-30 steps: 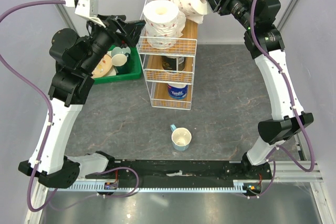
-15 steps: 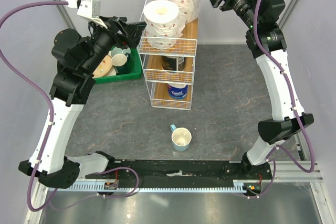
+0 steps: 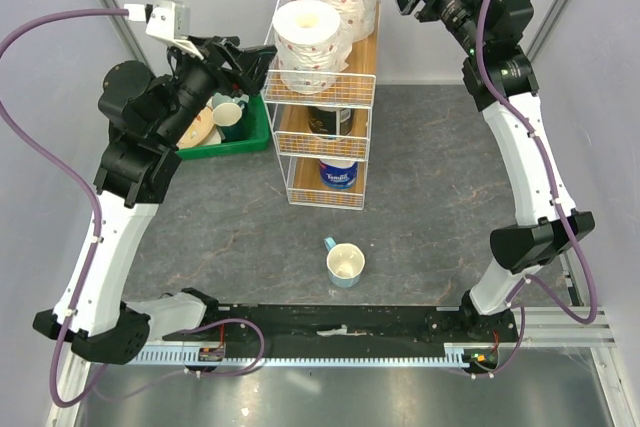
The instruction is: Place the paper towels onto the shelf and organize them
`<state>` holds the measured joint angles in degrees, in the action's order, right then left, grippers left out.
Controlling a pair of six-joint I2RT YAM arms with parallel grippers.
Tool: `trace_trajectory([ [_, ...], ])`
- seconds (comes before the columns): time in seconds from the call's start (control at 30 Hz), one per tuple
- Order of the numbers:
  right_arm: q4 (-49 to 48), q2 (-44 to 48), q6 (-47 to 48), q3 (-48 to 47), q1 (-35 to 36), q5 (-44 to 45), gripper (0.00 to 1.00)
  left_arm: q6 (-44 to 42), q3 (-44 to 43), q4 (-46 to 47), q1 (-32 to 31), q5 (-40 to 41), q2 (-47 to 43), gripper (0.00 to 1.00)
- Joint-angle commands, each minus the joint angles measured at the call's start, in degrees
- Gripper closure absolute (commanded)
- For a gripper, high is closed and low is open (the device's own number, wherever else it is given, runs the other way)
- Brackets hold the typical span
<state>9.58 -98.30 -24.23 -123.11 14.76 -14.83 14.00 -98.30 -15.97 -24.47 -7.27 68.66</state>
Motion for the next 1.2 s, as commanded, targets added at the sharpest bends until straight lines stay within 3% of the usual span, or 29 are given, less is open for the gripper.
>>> trace_trajectory([
  [0.0,-1.94,1.53,-1.17,1.82,-0.26,5.86,0.32,-2.66,1.53,4.71,0.39,4.62,-3.18,0.14],
  [0.13,-1.06,0.84,-2.23,2.18,-0.35,12.18,0.31,-4.24,1.18,7.96,0.82,8.92,-3.54,0.14],
  [0.3,0.08,-1.8,-2.75,-0.02,-0.44,12.89,0.27,-4.42,-0.57,9.99,3.1,10.61,-0.3,0.13],
  [0.67,2.98,-10.5,-1.17,-9.34,-0.7,11.14,0.27,-1.35,-5.76,8.15,11.98,2.97,10.43,0.13],
  [1.17,2.54,-10.42,-0.47,-8.02,-0.7,6.22,0.26,-0.64,-3.04,8.15,12.43,-8.64,10.35,0.14],
])
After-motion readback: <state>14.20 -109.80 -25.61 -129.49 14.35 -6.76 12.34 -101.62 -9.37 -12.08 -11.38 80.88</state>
